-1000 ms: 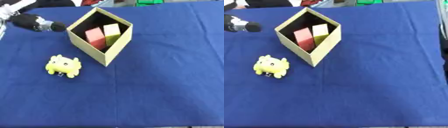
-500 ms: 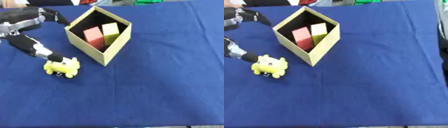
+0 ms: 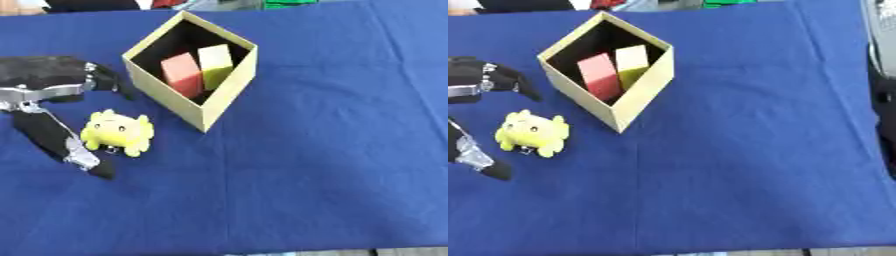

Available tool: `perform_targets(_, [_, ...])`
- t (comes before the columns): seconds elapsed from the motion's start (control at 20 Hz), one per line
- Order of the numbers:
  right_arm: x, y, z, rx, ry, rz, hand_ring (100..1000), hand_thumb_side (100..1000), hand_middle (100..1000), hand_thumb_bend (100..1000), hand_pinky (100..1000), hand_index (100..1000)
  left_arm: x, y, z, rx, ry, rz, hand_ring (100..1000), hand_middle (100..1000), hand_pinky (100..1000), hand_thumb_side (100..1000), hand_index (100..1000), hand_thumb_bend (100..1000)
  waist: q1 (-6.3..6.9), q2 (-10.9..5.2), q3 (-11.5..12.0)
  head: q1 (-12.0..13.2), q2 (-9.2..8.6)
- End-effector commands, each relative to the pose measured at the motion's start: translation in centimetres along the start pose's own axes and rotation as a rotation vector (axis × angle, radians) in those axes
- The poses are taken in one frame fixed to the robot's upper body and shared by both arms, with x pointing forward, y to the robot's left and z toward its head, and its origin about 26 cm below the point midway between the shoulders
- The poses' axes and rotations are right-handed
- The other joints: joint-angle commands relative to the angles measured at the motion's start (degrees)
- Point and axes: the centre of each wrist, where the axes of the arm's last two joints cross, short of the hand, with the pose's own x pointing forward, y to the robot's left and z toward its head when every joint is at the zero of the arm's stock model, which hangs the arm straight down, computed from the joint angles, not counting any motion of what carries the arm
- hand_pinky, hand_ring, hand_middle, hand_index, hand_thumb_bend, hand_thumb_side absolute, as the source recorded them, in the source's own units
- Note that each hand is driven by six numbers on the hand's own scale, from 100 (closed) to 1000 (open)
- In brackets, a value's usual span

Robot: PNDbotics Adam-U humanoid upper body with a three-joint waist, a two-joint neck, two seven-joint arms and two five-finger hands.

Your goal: Pick up objects on the table and place them in the box.

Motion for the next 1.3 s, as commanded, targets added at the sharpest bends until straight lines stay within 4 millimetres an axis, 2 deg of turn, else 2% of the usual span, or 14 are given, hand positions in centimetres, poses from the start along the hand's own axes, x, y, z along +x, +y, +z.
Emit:
perform_targets(0.05, [0.3, -1.4, -0.1, -0.034, -0.016, 0.013, 838, 889, 778, 100, 899, 818, -0.2, 0.4, 0.8, 0.002, 0.071, -0.048, 804, 756, 838, 745, 850, 897, -0.15, -0.93, 0.06, -0.12, -0.56])
perform_targets(0.1, [0.3, -1.3, -0.1, -0.034, -0.015, 0.013, 838, 890, 778, 100, 899, 818, -0.3, 0.3, 0.8, 0.012, 0.091, -0.053, 805, 758, 838, 745, 851, 896, -0.19, -0.92, 0.05, -0.12, -0.61])
perform_targets(0.35, [0.3, -1.3, -0.1, -0.03, -0.012, 0.008, 838, 893, 778, 100, 899, 818, -0.4, -0.6, 0.2, 0.072, 0.144, -0.066, 816, 807, 830, 737, 885, 753, -0.38, -0.73, -0.08, -0.12, -0.84])
perform_targets(0.95, [0.4, -1.4, -0.2, -0.031, -0.015, -0.002, 839, 896, 778, 100, 900, 818, -2.0, -2.5, -2.0, 0.098, 0.214, -0.068, 822, 827, 825, 731, 880, 623, -0.7, -0.08, -0.65, 0.29, -1.47])
perform_targets(1.1, [0.4, -1.5, -0.2, -0.034, -0.016, -0.006, 838, 897, 778, 100, 900, 818, -2.5, -3.0, -2.4, 0.081, 0.222, -0.069, 818, 822, 819, 712, 874, 607, -0.73, 0.15, -0.8, 0.33, -1.6])
perform_targets(1.3, [0.4, -1.5, -0.2, -0.035, -0.017, -0.011, 838, 898, 777, 100, 900, 819, -2.8, -3.4, -2.8, 0.056, 0.223, -0.072, 815, 814, 815, 636, 868, 577, -0.74, 0.4, -0.94, 0.39, -1.8])
